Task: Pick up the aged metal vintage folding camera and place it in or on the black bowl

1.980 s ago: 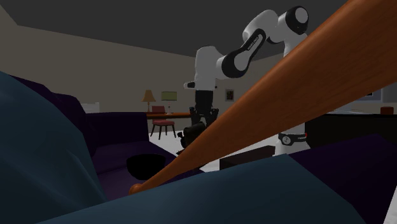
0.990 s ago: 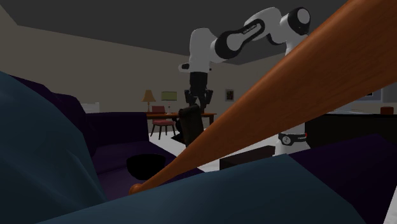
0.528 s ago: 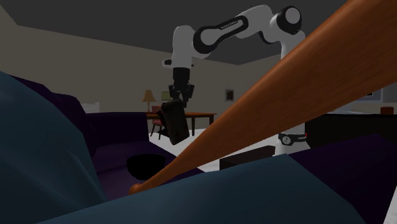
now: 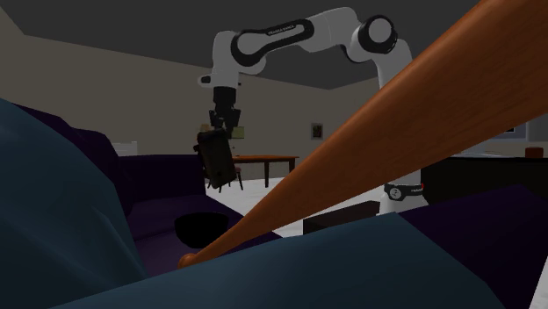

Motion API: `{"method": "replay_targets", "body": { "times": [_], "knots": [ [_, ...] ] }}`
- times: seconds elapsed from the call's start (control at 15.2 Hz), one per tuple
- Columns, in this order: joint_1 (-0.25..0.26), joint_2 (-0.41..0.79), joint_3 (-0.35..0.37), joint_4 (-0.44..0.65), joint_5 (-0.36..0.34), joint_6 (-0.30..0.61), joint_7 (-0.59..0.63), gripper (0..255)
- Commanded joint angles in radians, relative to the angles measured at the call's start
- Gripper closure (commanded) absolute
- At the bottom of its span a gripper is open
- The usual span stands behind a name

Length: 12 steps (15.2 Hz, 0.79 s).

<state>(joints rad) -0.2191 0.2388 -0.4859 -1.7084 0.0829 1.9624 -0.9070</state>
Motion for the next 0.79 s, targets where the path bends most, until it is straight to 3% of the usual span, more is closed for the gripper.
{"method": "replay_targets", "body": {
  "times": [0.0,0.73],
  "knots": [
    [-0.034,0.075,-0.003,0.11,0.038,-0.041,-0.039,255],
    [-0.037,0.109,0.009,0.006,0.059,0.093,-0.05,255]
  ]
}}
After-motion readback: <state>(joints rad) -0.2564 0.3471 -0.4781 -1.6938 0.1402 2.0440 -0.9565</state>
